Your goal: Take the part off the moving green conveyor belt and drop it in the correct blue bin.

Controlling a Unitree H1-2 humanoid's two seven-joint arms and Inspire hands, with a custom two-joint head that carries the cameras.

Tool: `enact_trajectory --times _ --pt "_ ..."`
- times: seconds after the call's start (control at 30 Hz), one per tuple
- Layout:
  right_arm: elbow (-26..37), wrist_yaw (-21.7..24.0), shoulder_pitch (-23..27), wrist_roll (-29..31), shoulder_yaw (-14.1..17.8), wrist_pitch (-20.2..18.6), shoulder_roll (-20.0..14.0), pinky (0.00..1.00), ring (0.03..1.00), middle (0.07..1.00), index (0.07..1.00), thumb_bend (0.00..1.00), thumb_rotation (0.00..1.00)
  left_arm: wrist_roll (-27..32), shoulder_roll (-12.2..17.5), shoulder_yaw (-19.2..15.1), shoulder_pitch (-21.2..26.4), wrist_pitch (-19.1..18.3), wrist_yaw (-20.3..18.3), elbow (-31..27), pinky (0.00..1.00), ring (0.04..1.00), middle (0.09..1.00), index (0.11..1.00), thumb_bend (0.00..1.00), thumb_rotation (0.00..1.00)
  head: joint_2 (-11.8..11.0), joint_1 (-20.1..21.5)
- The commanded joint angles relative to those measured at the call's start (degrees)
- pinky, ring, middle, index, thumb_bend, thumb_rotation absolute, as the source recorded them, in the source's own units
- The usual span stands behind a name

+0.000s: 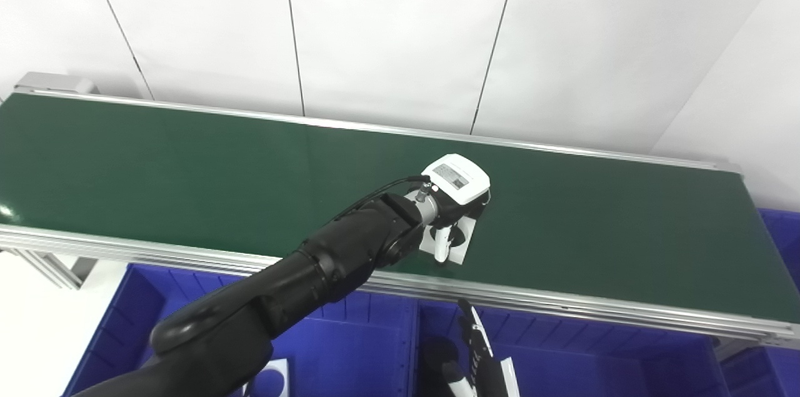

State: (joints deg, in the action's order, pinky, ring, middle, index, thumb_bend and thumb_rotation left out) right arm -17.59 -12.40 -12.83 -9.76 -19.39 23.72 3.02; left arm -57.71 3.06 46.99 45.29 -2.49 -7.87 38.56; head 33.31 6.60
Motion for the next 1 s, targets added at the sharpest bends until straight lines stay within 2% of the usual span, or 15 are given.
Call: enact_trajectory --times 0.0,0.17,0.33,0.37,0.4,0.43,0.5,0.57,0.7,0.9,0.97 --pt "2.1 -0.21 -0.36 0.32 -3.63 3.17 7.21 1.0 0.984 0.999 0.968 0.85 0.89 0.42 1.96 -1.29 0.19 -1.74 -2.48 -1.91 0.26 0.353 0.436 0.5 0.52 0.0 0.06 -0.41" --pt "2.04 -0.77 -0.21 -0.21 -2.84 3.16 6.74 0.99 0.967 0.988 0.967 0.87 0.91 1.77 3.96 -4.78 -0.34 -1.43 -5.02 -9.95 0.28 0.357 0.432 0.513 0.52 0.0 0.08 -2.55" --pt "2.28 0.3 -0.02 1.78 -2.53 3.19 5.76 1.0 0.958 0.982 0.973 0.84 0.89 3.4 6.76 -8.95 -2.53 -0.55 -5.73 -18.85 0.28 0.37 0.445 0.516 0.52 0.0 -0.03 -4.14" --pt "2.23 0.55 -0.04 1.95 -2.36 3.19 5.62 1.0 0.958 0.983 0.974 0.84 0.89 3.74 7.99 -9.93 -3.29 -0.63 -6.87 -21.85 0.28 0.366 0.444 0.514 0.52 0.0 -0.06 -4.62" --pt "2.23 0.77 -0.06 2.1 -2.19 3.18 5.48 1.0 0.954 0.979 0.975 0.84 0.9 3.91 8.73 -10.59 -3.78 -0.73 -7.76 -23.82 0.29 0.379 0.447 0.518 0.51 0.0 -0.03 -5.02" --pt "2.29 0.97 -0.12 2.06 -1.98 3.16 5.27 1.0 0.952 0.977 0.98 0.85 0.92 4.51 9.66 -11.59 -4.54 -1.0 -8.99 -26.55 0.35 0.446 0.472 0.506 0.51 0.0 0.02 -5.84" --pt "2.52 1.36 -0.24 2.19 -1.67 3.13 4.85 1.0 0.951 0.977 0.981 0.85 0.92 4.71 11.16 -12.88 -5.75 -1.53 -10.86 -30.82 0.37 0.473 0.482 0.501 0.51 0.0 0.24 -6.86" --pt "2.74 1.62 -0.34 2.36 -1.41 3.12 4.47 1.0 0.955 0.977 0.984 0.86 0.93 4.34 12.76 -14.1 -7.15 -1.96 -12.68 -35.04 0.44 0.527 0.498 0.489 0.52 0.0 0.48 -7.6" --pt "3.24 1.86 -0.52 2.16 -1.09 3.13 3.57 1.0 0.959 0.978 0.991 0.84 0.96 4.7 15.32 -17.52 -10.45 -2.77 -15.65 -42.72 0.4 0.497 0.484 0.503 0.52 0.0 0.87 -9.67" --pt "3.99 3.11 -0.76 3.17 -0.23 3.19 2.63 1.0 0.957 0.981 0.989 0.81 0.96 6.56 20.01 -23.07 -16.54 -0.19 -16.42 -50.86 0.4 0.484 0.479 0.505 0.52 0.0 1.59 -11.73" --pt "4.4 3.57 -0.85 3.42 0.02 3.19 2.38 1.0 0.958 0.978 0.986 0.82 0.96 7.52 21.49 -24.83 -18.61 0.48 -16.19 -53.13 0.37 0.454 0.464 0.516 0.52 0.0 1.9 -12.33"
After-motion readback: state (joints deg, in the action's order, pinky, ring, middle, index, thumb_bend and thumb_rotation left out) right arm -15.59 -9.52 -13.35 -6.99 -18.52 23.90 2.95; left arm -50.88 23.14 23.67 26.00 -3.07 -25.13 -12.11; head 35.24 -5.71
